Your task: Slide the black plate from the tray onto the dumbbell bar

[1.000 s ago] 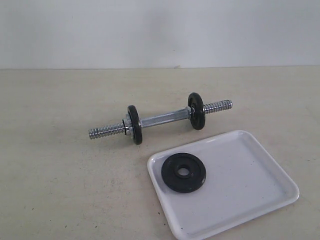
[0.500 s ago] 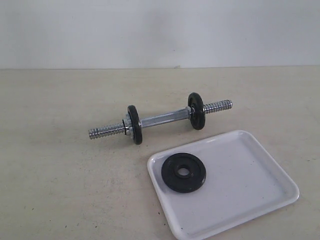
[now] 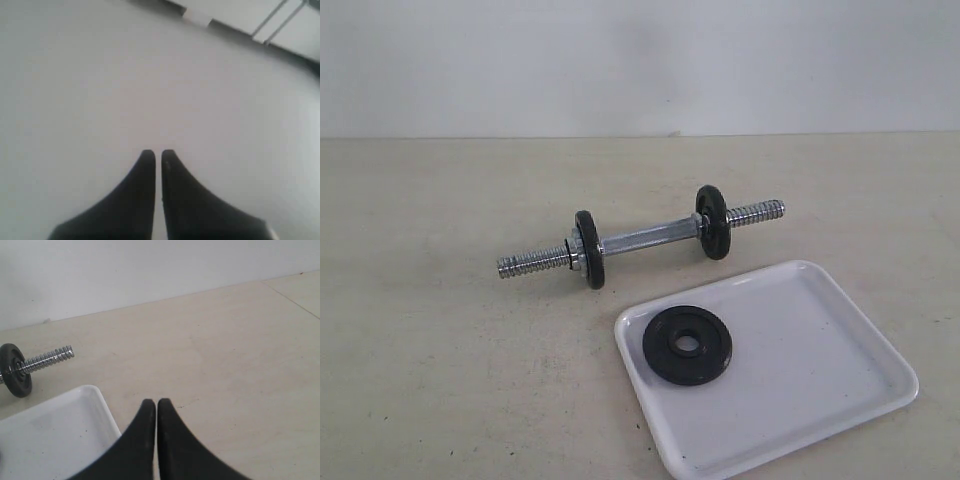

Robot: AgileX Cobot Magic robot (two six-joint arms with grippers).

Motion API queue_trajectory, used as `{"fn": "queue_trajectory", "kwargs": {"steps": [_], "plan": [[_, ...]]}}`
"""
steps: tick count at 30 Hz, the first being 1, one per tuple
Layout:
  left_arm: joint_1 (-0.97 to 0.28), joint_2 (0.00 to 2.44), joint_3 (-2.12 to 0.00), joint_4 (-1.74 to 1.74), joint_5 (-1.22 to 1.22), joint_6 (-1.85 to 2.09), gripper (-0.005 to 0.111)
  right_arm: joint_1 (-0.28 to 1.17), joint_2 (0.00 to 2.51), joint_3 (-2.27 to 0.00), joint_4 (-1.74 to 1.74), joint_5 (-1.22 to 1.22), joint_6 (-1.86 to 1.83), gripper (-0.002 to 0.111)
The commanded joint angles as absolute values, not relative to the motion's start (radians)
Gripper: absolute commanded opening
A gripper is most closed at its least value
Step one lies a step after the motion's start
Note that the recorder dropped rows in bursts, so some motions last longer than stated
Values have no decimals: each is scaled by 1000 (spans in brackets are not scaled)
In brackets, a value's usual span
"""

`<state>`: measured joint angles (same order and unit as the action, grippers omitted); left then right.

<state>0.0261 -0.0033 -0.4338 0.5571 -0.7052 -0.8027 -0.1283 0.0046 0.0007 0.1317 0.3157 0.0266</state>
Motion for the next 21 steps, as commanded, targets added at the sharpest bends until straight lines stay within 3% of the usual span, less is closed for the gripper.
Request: {"fn": "queue_trajectory", "kwargs": {"steps": [1, 8, 15, 21], "plan": [[29, 0, -581, 780, -418, -881, 4, -131, 0, 0, 125, 305, 23, 0], [27, 0, -732, 935, 85, -1042, 4, -131, 0, 0, 125, 305, 23, 0], [27, 75, -749, 921, 119, -890, 4, -131, 0, 0, 125, 305, 23, 0], [27, 283, -749, 882, 195, -831, 4, -131, 0, 0, 125, 305, 23, 0]]}}
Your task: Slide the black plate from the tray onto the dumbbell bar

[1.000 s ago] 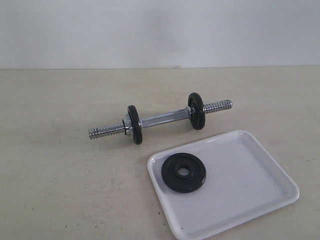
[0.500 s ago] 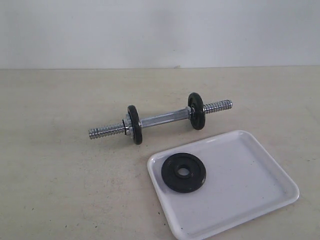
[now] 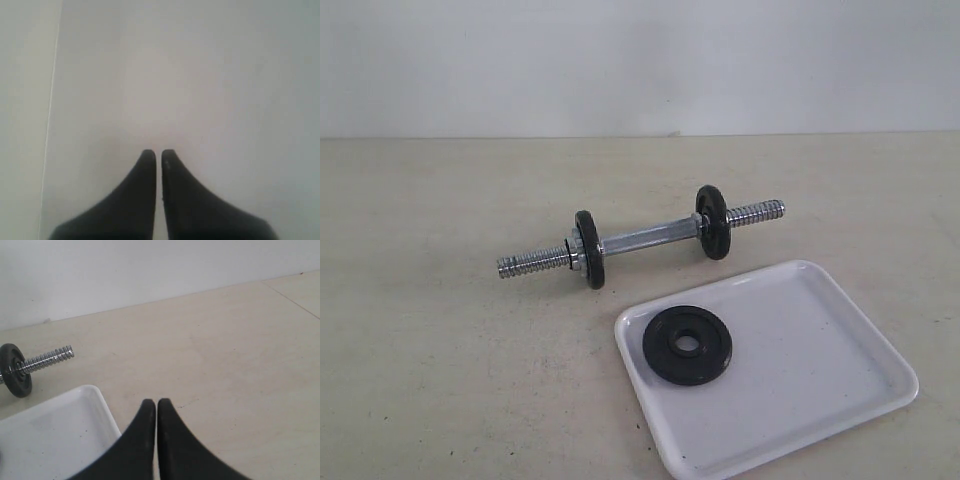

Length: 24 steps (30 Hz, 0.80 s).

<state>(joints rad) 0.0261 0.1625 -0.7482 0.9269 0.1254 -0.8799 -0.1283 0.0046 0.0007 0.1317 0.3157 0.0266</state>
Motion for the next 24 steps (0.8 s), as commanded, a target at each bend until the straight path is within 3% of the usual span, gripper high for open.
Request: {"fn": "queue_trajectory", "kwargs": {"steps": [1, 9, 18, 24], "plan": [[25, 324, -749, 839, 226, -800, 4, -131, 0, 0, 125, 305, 23, 0], [25, 625, -749, 255, 626, -221, 4, -131, 0, 0, 125, 303, 23, 0], [25, 900, -749, -576, 744, 535, 4, -131, 0, 0, 125, 274, 23, 0], [25, 948, -727, -683, 845, 680, 4, -131, 0, 0, 125, 274, 23, 0]]}}
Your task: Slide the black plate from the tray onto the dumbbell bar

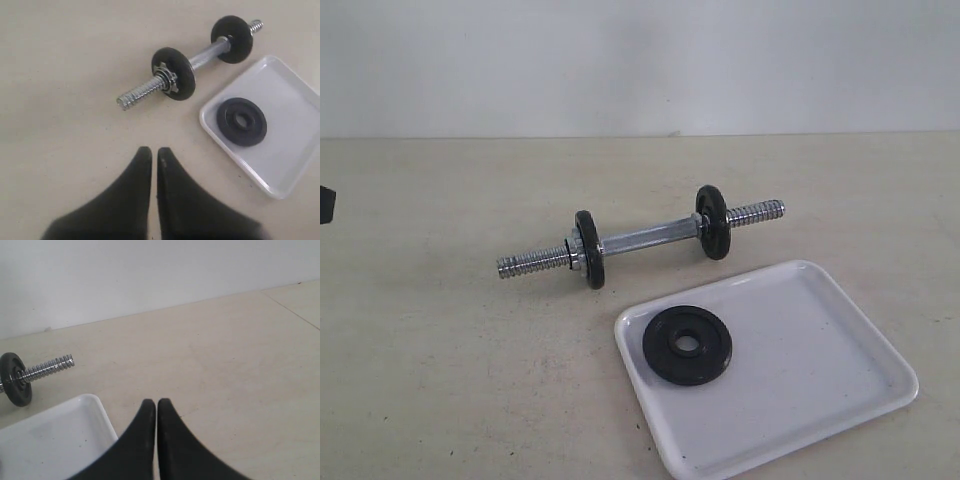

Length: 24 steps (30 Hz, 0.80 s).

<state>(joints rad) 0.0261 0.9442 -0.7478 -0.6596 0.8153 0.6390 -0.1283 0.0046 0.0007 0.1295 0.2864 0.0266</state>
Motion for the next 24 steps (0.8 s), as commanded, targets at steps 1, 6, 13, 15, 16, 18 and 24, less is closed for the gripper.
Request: {"fn": "queue_trajectory", "kwargs": {"steps": [1, 6, 13, 15, 16, 18, 24], "plan": [[25, 948, -716, -683, 845, 682, 4, -131, 0, 0, 125, 274, 23, 0], [25, 948, -632, -729, 783, 682, 4, -131, 0, 0, 125, 274, 23, 0], [25, 948, -536, -811, 714, 761, 4, -131, 0, 0, 125, 274, 23, 0], [25, 948, -523, -815, 712, 761, 4, -131, 0, 0, 125, 274, 23, 0], [25, 948, -518, -820, 706, 761, 4, -131, 0, 0, 125, 274, 23, 0], [25, 948, -513, -827, 699, 761, 4, -131, 0, 0, 125, 274, 23, 0], [25, 948, -513, -835, 688, 765, 4, -131, 0, 0, 125, 274, 23, 0]]}}
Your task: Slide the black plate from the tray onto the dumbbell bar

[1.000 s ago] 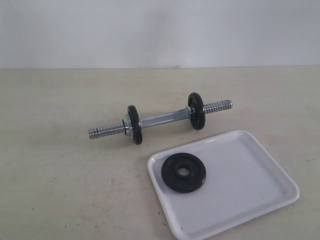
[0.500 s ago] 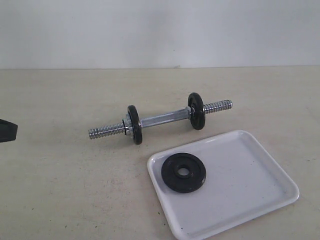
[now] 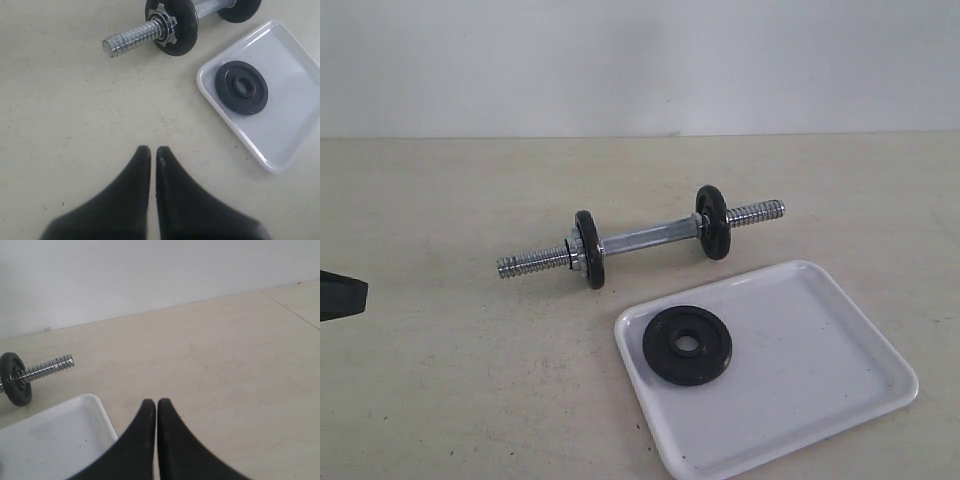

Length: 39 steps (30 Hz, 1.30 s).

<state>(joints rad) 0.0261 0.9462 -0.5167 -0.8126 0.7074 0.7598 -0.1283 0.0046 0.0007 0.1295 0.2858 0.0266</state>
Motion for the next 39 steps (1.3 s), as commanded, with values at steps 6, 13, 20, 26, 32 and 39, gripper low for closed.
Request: {"fn": "queue_trajectory", "kwargs": {"steps": [6, 13, 20, 26, 32, 39], "plan": [[25, 948, -513, -861, 684, 783, 4, -131, 0, 0, 173, 156, 38, 0], [25, 948, -513, -924, 686, 857, 4, -129, 0, 0, 650, -171, 426, 0], [25, 948, -513, -924, 688, 857, 4, -129, 0, -139, 621, -57, 562, 0], [25, 948, -513, -924, 688, 857, 4, -129, 0, -453, 497, 469, 35, 0], [25, 948, -513, -924, 688, 857, 4, -79, 0, -762, 548, 677, -361, 0], [25, 948, -512, -924, 706, 857, 4, -5, 0, -977, 545, 679, -374, 0]]}}
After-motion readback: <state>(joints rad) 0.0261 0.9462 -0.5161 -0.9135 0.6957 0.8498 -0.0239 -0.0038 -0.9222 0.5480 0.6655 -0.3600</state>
